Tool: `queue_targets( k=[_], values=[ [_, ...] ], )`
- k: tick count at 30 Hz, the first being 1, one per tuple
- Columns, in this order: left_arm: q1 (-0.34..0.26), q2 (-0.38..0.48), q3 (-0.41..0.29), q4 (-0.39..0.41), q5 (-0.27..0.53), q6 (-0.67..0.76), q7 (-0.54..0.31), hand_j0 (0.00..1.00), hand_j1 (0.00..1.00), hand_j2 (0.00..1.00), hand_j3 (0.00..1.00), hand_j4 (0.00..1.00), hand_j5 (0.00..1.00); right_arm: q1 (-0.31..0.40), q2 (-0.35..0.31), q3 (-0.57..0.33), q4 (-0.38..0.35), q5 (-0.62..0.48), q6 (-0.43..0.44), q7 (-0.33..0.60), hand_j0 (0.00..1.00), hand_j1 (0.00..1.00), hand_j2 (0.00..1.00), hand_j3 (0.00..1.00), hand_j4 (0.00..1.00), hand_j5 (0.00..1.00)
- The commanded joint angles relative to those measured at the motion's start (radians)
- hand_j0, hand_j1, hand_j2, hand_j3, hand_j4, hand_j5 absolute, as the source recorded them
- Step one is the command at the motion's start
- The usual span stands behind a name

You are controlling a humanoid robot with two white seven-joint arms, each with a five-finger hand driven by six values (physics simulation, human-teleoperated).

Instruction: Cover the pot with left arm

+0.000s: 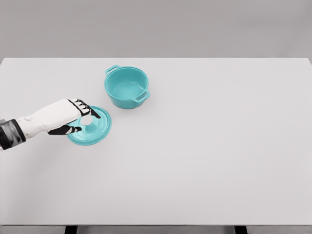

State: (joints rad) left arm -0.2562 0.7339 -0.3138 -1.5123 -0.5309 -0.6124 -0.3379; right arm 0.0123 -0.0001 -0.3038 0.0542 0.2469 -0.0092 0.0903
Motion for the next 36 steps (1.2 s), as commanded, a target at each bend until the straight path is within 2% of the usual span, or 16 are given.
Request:
queue_targets(
  k=[1, 14, 36],
  values=[
    [0.000, -0.010, -0.001, 0.009, -0.004, 0.002, 0.000, 0.74, 0.74, 0.74, 0.74, 0.74, 0.74, 0.000, 0.000, 0.000, 0.000, 0.000, 0.000, 0.000, 1.00, 1.00, 1.00, 1.00, 1.00, 1.00],
    [-0.012, -0.039, -0.002, 0.077, -0.032, 0.002, 0.000, 0.74, 0.74, 0.74, 0.74, 0.74, 0.74, 0.000, 0.000, 0.000, 0.000, 0.000, 0.000, 0.000, 1.00, 1.00, 1.00, 1.00, 1.00, 1.00],
    [-0.023, -0.059, -0.005, 0.098, -0.041, 0.002, 0.000, 0.73, 0.73, 0.73, 0.73, 0.73, 0.73, 0.000, 0.000, 0.000, 0.000, 0.000, 0.000, 0.000, 1.00, 1.00, 1.00, 1.00, 1.00, 1.00]
  ],
)
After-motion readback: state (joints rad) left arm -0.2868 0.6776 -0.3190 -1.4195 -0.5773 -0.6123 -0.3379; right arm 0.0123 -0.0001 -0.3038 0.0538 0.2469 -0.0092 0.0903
